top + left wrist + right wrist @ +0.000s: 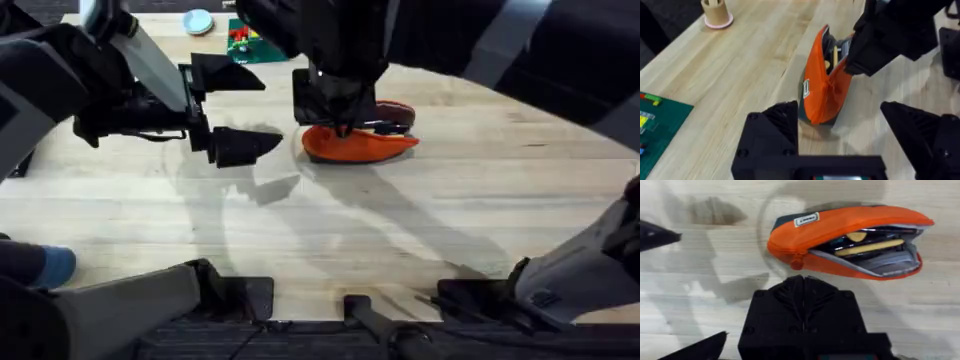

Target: Unzip the bag, pick up the pens from the table one at a time and place them inside, then zip the bag closed.

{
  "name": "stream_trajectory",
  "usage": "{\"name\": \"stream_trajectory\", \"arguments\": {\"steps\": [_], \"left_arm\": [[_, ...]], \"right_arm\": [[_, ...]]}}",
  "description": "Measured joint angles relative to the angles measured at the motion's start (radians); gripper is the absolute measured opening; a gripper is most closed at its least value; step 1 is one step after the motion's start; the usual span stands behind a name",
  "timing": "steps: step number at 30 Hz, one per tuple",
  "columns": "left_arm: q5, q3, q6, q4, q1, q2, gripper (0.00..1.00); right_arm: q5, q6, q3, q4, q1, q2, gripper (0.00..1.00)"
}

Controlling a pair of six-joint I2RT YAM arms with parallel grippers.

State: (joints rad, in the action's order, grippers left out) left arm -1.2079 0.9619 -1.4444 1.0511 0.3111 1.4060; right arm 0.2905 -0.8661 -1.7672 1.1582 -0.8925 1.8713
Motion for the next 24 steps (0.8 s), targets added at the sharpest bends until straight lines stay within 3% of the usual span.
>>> {"name": "stream_trajectory", "arguments": {"steps": [7, 24], "left_arm": [[-0.056, 0.000, 0.000, -0.001, 0.000, 0.000, 0.995], [-0.069, 0.000, 0.000, -0.001, 0.000, 0.000, 0.995]], "right_arm": [[0.000, 0.000, 0.000, 0.023, 0.024, 0.000, 0.029], [-0.031, 0.003, 0.000, 0.032, 0.030, 0.000, 0.030]]}}
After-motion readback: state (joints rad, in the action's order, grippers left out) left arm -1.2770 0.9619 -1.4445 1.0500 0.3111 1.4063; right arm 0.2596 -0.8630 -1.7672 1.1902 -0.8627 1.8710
